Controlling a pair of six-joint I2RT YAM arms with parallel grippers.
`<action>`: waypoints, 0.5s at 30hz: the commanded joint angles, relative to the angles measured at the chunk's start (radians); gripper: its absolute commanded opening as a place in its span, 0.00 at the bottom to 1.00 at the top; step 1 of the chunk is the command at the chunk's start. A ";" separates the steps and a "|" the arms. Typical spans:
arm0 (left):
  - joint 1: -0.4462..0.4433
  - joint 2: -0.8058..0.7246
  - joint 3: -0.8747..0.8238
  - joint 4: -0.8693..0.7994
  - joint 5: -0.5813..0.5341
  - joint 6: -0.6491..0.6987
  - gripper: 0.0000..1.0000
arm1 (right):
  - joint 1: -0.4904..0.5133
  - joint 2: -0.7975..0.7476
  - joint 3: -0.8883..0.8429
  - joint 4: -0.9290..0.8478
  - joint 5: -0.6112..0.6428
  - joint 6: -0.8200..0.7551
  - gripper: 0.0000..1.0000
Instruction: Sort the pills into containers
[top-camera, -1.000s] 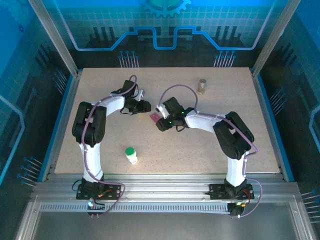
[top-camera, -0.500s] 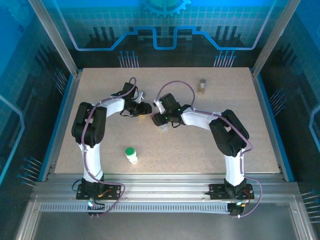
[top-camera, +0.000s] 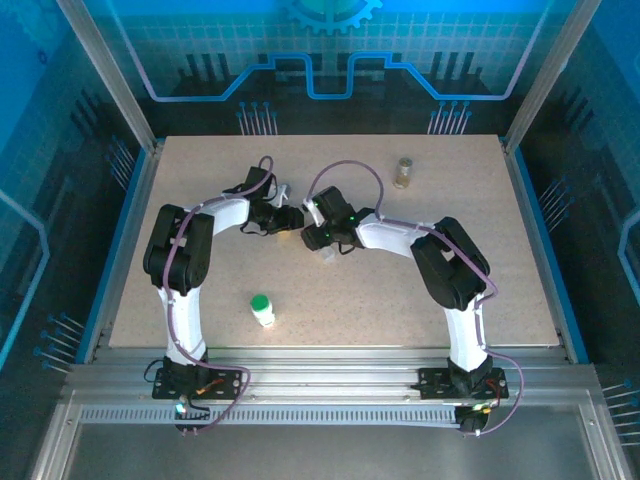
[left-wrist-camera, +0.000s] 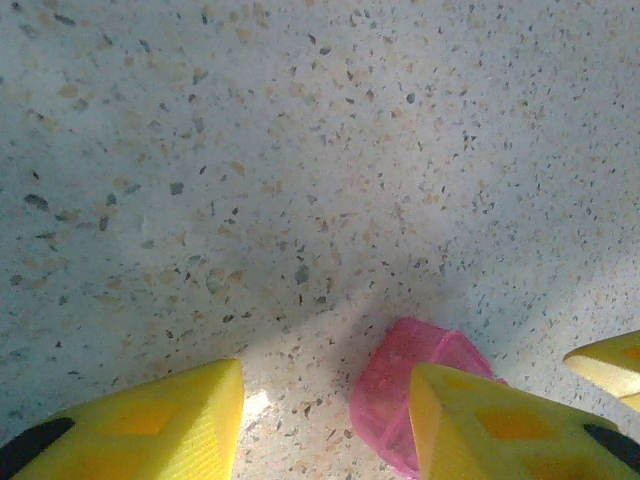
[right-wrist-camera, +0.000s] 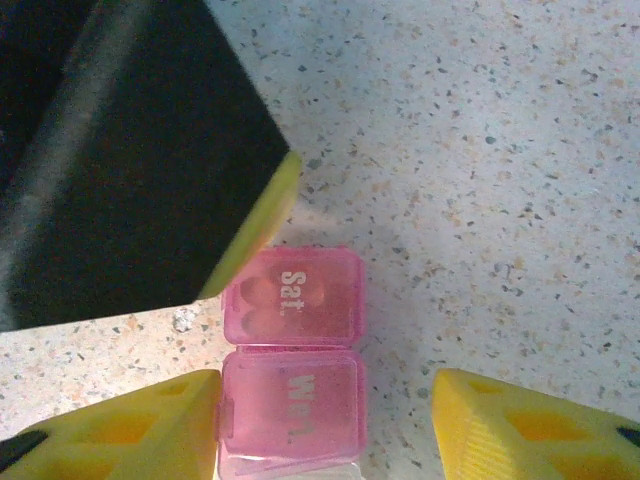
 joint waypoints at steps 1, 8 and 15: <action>-0.005 -0.047 -0.019 0.006 0.011 -0.009 0.48 | -0.024 -0.004 0.019 -0.040 0.032 -0.018 0.57; -0.005 -0.048 -0.018 0.010 0.011 -0.009 0.48 | -0.052 -0.031 -0.009 -0.023 0.008 0.007 0.52; -0.004 -0.052 -0.025 0.006 0.012 -0.003 0.48 | -0.074 -0.048 -0.031 -0.009 0.014 0.051 0.40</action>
